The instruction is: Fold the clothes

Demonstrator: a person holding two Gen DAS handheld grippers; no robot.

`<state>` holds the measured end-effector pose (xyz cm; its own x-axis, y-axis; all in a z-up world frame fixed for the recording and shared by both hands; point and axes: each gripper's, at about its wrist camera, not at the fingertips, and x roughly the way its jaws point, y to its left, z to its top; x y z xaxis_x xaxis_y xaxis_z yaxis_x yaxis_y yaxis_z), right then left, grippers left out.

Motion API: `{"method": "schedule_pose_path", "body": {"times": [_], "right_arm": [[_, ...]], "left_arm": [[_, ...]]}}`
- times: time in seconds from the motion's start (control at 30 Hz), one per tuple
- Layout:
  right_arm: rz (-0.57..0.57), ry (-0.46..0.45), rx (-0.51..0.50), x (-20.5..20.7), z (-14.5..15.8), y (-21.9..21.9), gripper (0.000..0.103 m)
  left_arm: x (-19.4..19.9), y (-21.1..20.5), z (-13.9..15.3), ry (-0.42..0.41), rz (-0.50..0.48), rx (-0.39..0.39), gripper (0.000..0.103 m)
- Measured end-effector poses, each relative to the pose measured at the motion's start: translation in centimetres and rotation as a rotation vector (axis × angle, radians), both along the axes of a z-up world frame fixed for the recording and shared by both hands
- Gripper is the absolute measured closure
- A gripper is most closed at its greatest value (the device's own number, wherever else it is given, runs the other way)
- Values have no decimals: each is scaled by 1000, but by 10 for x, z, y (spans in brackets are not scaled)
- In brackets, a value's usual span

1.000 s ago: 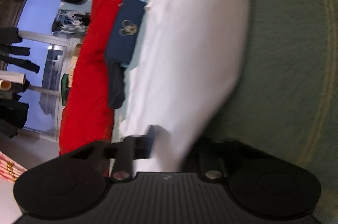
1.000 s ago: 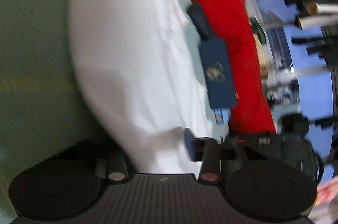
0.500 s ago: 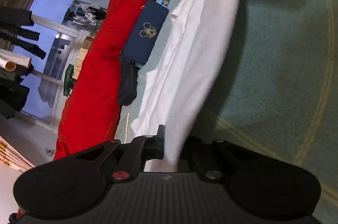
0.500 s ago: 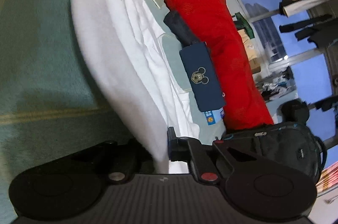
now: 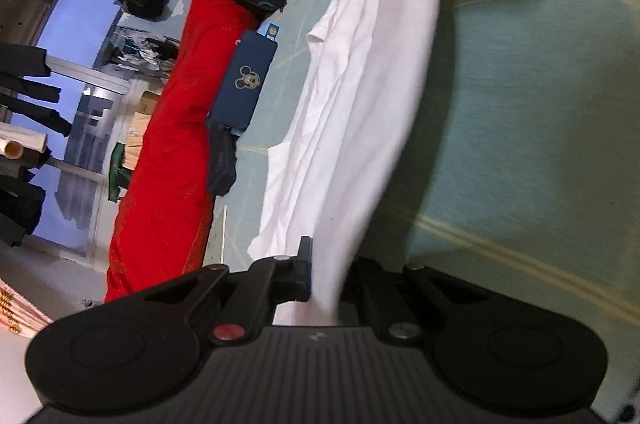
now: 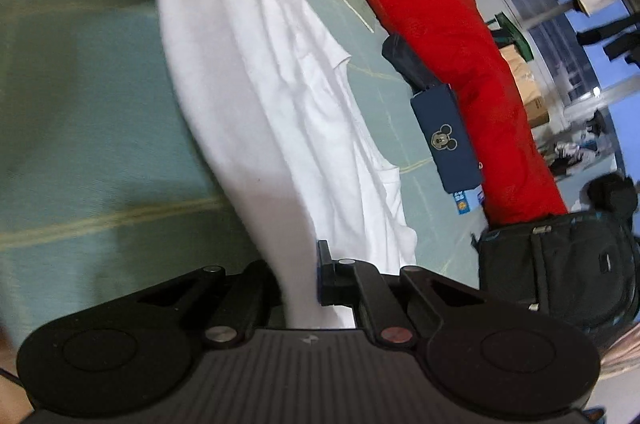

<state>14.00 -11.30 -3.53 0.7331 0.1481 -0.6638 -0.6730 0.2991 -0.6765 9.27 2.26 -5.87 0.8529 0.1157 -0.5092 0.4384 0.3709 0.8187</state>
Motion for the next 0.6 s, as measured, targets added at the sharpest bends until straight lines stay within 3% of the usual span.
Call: {"method": "schedule_pose_path", "body": {"times": [0.23,0.47,0.5,0.6], "right_arm": [[11,31,13,-63,5,3,97],[7,109,28,-101,-10,0,96],[-5,119,36,-100,-12,0,94],[-41,185,84,-97,-16,-6,85]], "left_arm": [[-59,-2,-2,22,-19,28,102],[-90,-6,-17,51,-14,3,100],[-89,-5,-19,75,3,-13,92],[-97,0,-14,127,36,-77,90]]}}
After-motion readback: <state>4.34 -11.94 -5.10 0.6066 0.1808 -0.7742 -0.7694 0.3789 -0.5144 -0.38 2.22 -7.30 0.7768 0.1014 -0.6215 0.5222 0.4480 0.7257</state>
